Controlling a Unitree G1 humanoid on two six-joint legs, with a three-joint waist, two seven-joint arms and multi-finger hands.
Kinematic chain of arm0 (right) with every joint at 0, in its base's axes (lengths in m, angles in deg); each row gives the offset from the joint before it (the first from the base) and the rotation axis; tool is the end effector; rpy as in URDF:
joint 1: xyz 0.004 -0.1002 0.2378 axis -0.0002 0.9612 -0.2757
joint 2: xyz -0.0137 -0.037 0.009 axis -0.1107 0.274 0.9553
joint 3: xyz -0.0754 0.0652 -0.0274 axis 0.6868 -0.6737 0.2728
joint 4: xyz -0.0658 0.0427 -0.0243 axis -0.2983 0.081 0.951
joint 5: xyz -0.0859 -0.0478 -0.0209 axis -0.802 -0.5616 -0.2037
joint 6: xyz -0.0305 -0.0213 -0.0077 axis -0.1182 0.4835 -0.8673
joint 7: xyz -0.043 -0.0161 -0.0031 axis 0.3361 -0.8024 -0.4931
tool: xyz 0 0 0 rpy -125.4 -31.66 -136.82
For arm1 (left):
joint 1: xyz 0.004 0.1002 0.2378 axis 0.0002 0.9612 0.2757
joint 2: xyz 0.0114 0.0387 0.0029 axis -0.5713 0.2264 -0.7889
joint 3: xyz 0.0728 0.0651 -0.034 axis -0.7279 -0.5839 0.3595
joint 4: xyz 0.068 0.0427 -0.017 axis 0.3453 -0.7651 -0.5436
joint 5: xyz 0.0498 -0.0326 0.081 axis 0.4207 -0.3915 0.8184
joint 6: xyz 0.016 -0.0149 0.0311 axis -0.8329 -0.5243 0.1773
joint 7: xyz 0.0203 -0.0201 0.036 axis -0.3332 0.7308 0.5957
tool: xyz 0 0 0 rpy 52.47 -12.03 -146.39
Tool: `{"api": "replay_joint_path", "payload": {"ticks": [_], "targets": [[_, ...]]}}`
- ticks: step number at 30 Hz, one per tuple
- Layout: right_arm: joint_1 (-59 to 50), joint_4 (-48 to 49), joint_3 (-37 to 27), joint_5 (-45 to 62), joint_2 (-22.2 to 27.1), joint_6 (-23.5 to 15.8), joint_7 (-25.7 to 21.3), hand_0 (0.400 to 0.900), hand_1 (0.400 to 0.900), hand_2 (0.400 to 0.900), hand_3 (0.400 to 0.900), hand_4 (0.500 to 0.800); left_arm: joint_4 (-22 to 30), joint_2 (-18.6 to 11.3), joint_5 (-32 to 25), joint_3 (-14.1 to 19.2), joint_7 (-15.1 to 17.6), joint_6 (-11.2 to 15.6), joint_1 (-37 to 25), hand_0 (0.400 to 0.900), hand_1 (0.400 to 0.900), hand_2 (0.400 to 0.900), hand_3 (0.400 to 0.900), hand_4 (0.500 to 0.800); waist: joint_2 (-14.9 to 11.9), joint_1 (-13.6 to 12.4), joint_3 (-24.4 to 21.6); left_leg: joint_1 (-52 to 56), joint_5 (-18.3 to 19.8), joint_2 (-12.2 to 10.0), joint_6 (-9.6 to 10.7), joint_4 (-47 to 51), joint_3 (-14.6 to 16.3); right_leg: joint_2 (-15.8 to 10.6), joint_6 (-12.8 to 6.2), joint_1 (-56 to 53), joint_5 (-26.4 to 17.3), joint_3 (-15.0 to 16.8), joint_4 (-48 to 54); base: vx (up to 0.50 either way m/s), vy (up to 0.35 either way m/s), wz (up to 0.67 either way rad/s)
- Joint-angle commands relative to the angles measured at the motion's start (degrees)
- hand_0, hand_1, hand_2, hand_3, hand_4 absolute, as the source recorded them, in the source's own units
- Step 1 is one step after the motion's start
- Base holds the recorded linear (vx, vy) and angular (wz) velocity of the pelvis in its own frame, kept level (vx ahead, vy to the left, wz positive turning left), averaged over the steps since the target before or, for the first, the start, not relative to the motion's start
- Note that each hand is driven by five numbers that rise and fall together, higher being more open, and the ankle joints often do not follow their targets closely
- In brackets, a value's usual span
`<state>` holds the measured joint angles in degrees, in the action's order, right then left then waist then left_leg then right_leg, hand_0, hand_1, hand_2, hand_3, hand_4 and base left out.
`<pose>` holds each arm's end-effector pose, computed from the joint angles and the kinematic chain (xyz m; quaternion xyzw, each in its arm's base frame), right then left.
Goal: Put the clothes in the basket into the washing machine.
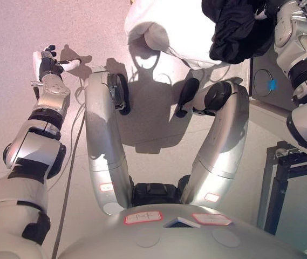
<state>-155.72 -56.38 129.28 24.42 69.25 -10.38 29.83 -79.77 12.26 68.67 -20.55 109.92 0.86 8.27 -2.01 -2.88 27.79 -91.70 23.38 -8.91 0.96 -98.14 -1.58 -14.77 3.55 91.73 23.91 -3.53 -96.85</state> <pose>0.3631 -0.2516 0.2051 -0.7166 0.0357 -0.1258 0.6851 0.3185 0.2603 0.0770 0.2422 0.1680 0.2468 0.9232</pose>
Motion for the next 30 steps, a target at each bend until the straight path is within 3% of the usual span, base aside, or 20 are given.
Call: {"api": "replay_joint_path", "payload": {"ticks": [1,7,15,24,30], "targets": [[-1.1,-5.2,-0.1,0.3,-0.9,1.8,-3.2,0.4,0.4,0.4,0.4,0.5,-2.9,-3.5,0.0,0.9,3.1,0.4,-2.5,0.9,0.9,0.9,0.9,0.8,-0.3,0.1,-2.2,1.7,1.6,1.6,2.6,7.3,-0.3,0.4,-3.91,-1.8,1.5,-0.3,3.9,0.02,-0.024,0.11],[-2.0,-6.3,-2.0,1.2,-2.3,2.0,-5.6,0.4,0.4,0.4,0.4,0.5,-4.0,-2.5,1.4,0.5,3.0,0.3,-4.9,0.9,0.9,0.9,0.9,0.8,-0.1,0.9,-8.9,1.9,-4.5,3.5,2.8,20.8,0.8,1.8,-4.58,-2.2,-3.2,-1.3,16.4,0.0,-0.017,0.15],[-1.4,-6.5,-6.3,4.3,-2.6,1.4,-8.7,0.4,0.4,0.4,0.4,0.5,-5.4,-2.9,2.7,1.8,3.2,0.7,-4.7,0.9,0.9,0.9,0.9,0.8,1.6,1.3,-12.5,12.1,-13.7,5.3,3.6,41.9,1.7,3.5,-6.52,-13.1,-10.5,-4.2,36.6,0.02,0.005,0.05],[2.6,-5.9,-15.3,13.3,-3.6,0.5,-9.8,0.4,0.4,0.4,0.4,0.5,-6.7,-2.9,2.9,3.1,2.2,1.4,-4.0,0.9,0.9,0.9,0.9,0.8,3.2,2.1,-14.3,30.3,-23.6,3.9,6.2,67.1,3.0,5.2,-8.91,-30.4,-19.3,-5.3,59.8,0.08,0.002,-0.06],[8.1,-6.5,-26.5,26.4,-5.4,-0.2,-9.8,0.4,0.4,0.4,0.4,0.5,-7.9,-3.4,2.8,5.2,1.0,1.5,-2.0,0.9,0.9,0.9,0.9,0.8,4.3,3.0,-14.6,43.6,-27.8,3.6,6.7,81.1,5.0,5.4,-10.6,-41.9,-24.3,-4.1,74.2,0.13,0.047,-0.25]]}}
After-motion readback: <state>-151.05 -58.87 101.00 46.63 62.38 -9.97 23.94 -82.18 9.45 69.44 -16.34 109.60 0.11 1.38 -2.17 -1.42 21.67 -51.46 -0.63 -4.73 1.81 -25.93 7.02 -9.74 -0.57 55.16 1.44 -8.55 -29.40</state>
